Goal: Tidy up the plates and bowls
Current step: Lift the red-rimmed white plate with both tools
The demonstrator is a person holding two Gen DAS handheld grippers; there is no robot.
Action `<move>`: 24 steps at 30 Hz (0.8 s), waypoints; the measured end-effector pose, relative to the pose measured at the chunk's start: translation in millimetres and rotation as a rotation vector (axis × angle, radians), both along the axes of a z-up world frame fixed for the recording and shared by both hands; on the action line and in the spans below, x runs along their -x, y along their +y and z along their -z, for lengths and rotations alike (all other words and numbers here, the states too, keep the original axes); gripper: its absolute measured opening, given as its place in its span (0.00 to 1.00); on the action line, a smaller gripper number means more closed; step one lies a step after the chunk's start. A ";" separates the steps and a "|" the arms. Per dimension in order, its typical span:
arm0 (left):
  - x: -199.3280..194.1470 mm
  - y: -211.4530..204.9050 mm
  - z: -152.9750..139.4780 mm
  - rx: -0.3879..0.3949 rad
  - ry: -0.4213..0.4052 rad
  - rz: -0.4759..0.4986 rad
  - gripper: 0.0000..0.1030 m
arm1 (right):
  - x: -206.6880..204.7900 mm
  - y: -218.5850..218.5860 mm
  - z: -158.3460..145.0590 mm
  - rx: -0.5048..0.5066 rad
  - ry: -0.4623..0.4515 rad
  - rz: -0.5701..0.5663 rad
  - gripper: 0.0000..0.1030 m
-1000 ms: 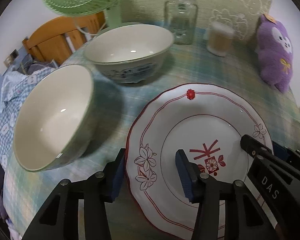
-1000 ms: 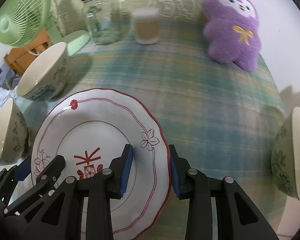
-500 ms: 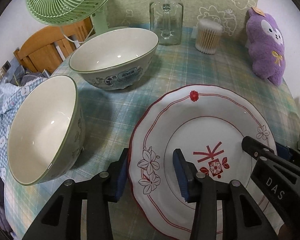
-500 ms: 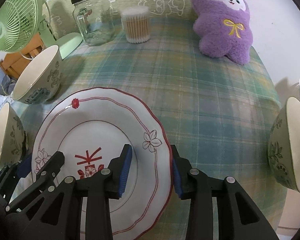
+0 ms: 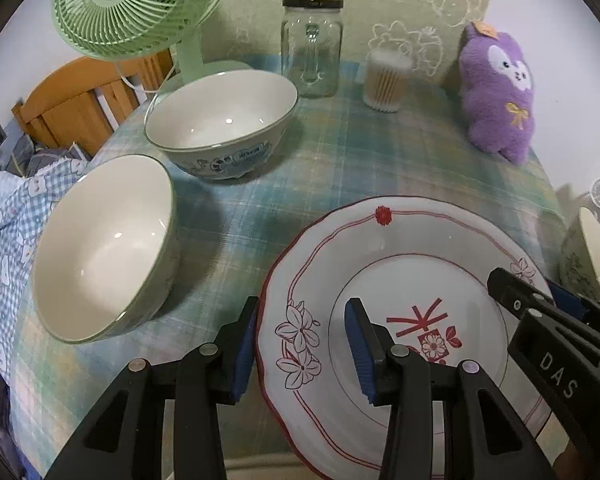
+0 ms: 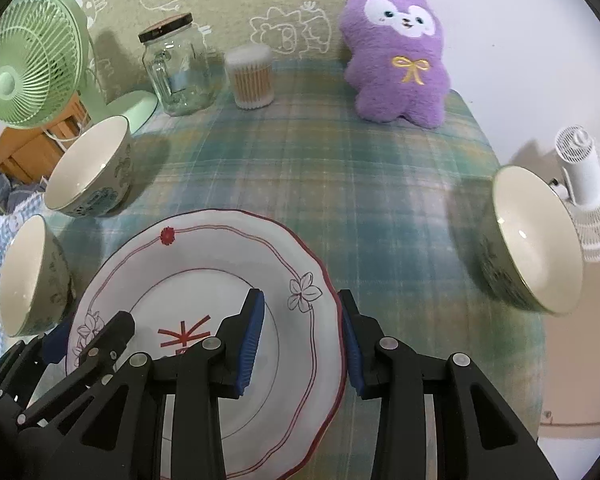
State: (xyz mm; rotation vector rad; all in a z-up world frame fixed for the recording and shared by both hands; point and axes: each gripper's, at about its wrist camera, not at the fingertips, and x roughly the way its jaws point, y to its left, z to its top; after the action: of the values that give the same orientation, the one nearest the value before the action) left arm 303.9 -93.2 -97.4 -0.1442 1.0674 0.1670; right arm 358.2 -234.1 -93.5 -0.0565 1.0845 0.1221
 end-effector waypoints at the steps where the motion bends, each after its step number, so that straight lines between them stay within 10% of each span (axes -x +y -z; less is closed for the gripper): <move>1: 2.2 0.6 -2.1 0.002 -0.004 0.003 0.41 | 4.9 0.0 -3.5 0.001 -0.005 0.007 0.39; 24: 95.2 23.2 -32.3 0.047 -0.007 0.099 0.41 | 118.6 21.2 -43.4 0.044 -0.063 0.098 0.39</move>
State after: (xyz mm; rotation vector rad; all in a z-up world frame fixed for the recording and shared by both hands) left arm 208.7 -70.0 -65.0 -0.1338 1.0694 0.0524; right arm 239.6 -213.0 -50.1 -0.0466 1.0254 0.0086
